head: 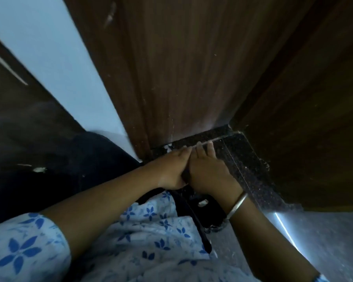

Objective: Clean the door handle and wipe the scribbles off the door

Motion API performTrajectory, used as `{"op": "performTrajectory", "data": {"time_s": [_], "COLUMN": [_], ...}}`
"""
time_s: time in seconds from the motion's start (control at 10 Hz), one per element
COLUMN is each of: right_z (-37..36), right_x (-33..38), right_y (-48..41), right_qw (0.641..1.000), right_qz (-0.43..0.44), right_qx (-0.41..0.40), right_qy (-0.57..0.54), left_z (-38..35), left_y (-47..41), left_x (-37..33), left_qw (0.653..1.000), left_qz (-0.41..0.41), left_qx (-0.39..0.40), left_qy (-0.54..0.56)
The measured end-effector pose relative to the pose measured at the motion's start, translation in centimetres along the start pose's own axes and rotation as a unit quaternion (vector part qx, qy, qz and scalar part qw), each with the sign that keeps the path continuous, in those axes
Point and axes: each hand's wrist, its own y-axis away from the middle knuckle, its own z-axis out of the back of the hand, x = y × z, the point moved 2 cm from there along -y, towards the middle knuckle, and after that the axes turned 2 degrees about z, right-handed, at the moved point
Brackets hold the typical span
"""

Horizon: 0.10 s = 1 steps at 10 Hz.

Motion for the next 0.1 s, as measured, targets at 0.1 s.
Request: {"op": "performTrajectory", "data": {"time_s": [0.1], "right_z": [0.81], "right_x": [4.07], "right_y": [-0.42], "right_qw": [0.998], "right_qz": [0.051], "right_qx": [-0.022], "right_qy": [0.042], "left_z": [0.62], "left_y": [3.09], "left_x": [2.16], "left_qw": [0.993], "left_qz": [0.040], "left_qx": [-0.080], "left_qy": [-0.071]}}
